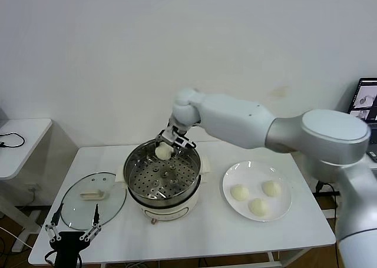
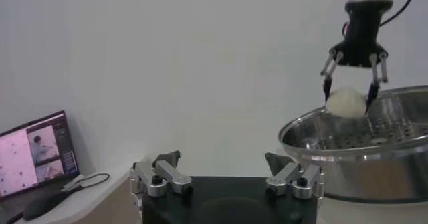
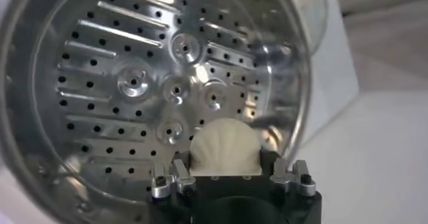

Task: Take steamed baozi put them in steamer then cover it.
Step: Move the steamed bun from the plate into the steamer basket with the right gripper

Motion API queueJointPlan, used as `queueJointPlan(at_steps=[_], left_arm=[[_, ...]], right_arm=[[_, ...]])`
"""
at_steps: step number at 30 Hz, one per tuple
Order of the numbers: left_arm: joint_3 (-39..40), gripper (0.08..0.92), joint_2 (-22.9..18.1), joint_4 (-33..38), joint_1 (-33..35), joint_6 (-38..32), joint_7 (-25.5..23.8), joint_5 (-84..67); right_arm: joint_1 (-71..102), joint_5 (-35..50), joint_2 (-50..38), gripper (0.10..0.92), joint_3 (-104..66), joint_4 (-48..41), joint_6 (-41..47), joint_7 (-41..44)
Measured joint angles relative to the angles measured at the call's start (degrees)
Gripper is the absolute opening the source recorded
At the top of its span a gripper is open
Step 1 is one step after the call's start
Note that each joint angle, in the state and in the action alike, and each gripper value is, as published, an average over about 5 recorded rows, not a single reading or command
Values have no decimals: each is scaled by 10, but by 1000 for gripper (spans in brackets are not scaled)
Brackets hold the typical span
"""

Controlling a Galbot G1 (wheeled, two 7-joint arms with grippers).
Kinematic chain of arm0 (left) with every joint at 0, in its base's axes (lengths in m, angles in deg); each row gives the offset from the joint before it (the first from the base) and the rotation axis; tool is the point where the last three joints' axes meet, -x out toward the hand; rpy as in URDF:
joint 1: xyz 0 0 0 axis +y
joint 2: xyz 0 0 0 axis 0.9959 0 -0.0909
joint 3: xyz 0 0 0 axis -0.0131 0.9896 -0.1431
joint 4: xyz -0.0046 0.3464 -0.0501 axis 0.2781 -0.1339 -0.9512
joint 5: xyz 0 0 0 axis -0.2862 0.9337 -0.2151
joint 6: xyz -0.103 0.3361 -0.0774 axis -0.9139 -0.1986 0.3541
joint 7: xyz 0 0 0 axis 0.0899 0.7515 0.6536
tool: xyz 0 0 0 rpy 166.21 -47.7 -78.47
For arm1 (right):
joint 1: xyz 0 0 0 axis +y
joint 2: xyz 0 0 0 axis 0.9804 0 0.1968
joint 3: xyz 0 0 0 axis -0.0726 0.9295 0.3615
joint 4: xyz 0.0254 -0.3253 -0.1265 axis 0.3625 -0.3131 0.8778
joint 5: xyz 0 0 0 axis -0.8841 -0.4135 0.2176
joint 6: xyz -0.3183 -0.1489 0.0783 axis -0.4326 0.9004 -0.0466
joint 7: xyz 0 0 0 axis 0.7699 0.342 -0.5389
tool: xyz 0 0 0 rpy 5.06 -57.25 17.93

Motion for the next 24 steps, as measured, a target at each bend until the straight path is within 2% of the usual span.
queueJointPlan(at_steps=[14, 21, 24], left_arm=[[1, 823, 1, -6, -8, 0, -1, 1], [1, 823, 1, -1, -5, 0, -1, 4], [1, 823, 1, 1, -4, 0, -2, 4]], right_arm=[[40, -137, 51, 644, -14, -88, -106, -39], [43, -155, 57, 798, -18, -106, -129, -46], [38, -150, 55, 819, -20, -105, -130, -43]])
